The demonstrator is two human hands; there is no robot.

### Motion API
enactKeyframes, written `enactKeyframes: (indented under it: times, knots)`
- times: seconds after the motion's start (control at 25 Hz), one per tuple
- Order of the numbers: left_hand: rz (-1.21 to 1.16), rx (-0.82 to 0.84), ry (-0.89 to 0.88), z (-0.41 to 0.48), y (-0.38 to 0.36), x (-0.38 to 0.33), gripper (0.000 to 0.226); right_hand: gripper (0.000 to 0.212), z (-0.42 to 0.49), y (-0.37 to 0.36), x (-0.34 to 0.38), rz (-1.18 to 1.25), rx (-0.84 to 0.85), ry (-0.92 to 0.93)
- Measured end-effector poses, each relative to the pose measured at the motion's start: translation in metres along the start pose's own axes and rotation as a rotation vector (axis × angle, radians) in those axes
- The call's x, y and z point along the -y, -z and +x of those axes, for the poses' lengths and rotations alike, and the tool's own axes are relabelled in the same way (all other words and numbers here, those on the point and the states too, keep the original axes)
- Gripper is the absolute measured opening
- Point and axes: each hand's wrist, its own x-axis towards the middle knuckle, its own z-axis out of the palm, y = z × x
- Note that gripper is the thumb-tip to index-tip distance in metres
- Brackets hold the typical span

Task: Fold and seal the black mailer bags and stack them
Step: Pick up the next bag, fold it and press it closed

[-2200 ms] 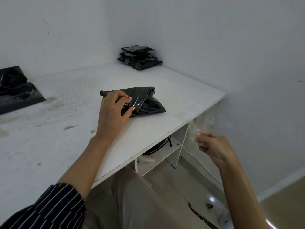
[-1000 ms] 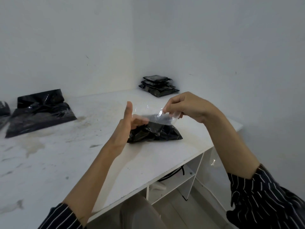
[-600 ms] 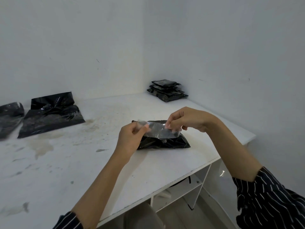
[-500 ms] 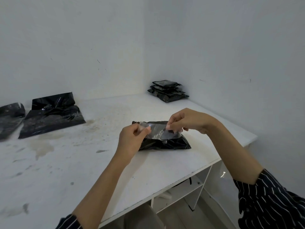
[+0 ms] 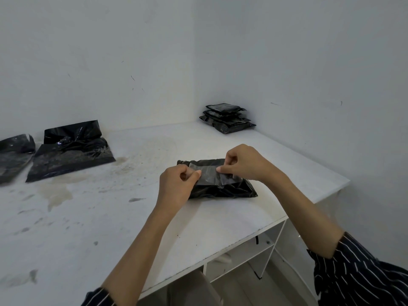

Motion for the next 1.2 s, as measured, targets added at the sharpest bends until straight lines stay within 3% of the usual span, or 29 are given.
enactKeyframes:
  times: [0.52, 0.8, 0.96, 1.2]
  knots:
    - [-0.009, 0.088, -0.005, 0.002, 0.001, 0.012, 0.03, 0.024, -0.007, -0.014, -0.014, 0.065, -0.064, 0.071]
    - [0.135, 0.017, -0.041, 0.003, -0.003, 0.011, 0.041, 0.026, -0.009, -0.025, -0.005, -0.126, -0.172, 0.079]
    - [0.161, -0.009, -0.056, 0.005, -0.005, 0.012, 0.046, 0.039, -0.008, -0.017, -0.006, -0.294, -0.242, 0.001]
    - [0.136, -0.037, -0.047, 0.0, -0.007, 0.009, 0.045, 0.03, -0.011, -0.014, -0.038, 0.196, -0.211, -0.06]
